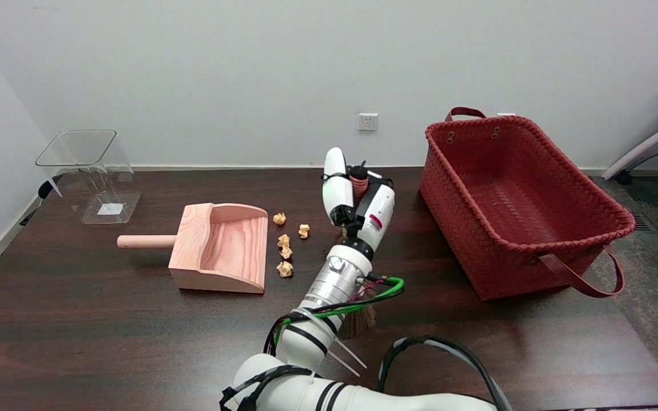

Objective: Sweep the paper balls into the dustpan.

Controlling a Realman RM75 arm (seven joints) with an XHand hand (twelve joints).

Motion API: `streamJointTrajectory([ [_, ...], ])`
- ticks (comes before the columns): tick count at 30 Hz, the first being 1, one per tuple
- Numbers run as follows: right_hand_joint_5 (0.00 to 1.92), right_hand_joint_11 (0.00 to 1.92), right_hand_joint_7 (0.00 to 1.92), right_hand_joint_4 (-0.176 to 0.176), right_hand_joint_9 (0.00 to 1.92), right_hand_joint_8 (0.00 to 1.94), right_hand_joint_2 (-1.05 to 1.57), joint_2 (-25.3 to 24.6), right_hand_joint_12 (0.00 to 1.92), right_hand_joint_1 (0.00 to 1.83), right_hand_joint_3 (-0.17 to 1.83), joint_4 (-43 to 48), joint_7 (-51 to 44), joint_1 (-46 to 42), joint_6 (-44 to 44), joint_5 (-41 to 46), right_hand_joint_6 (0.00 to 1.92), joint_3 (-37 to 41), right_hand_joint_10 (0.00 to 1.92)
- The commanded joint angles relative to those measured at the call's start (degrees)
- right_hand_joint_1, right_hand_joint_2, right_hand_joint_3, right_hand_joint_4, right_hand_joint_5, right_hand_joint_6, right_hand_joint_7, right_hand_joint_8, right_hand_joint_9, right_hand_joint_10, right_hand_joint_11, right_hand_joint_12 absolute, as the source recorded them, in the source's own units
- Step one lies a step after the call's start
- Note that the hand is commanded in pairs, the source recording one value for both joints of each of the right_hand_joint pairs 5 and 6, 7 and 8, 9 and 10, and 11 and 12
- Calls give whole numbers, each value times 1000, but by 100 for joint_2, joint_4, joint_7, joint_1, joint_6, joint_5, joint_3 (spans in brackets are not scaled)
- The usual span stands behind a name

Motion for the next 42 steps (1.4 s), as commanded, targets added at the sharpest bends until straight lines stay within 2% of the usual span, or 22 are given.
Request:
streamJointTrajectory([
  [1, 1920, 1920, 1920, 0, 1920, 1920, 1571, 108, 1920, 581, -175, -115, 1589, 2, -525, 455, 1920, 68, 1920],
  [14, 1920, 1920, 1920, 0, 1920, 1920, 1571, 124, 1920, 571, -175, -156, 1637, 417, -729, 448, 1920, 75, 1920],
  [24, 1920, 1920, 1920, 0, 1920, 1920, 1571, 132, 1920, 553, -175, -132, 2148, 620, -1263, 455, 1920, 167, 1920],
  [30, 1920, 1920, 1920, 0, 1920, 1920, 1571, 134, 1920, 544, -175, -163, 2867, 596, -1589, 455, 1920, 274, 1920],
  [42, 1920, 1920, 1920, 0, 1920, 1920, 1571, 188, 1920, 530, -175, -68, 3112, 572, -1587, 407, 1920, 233, 1920],
])
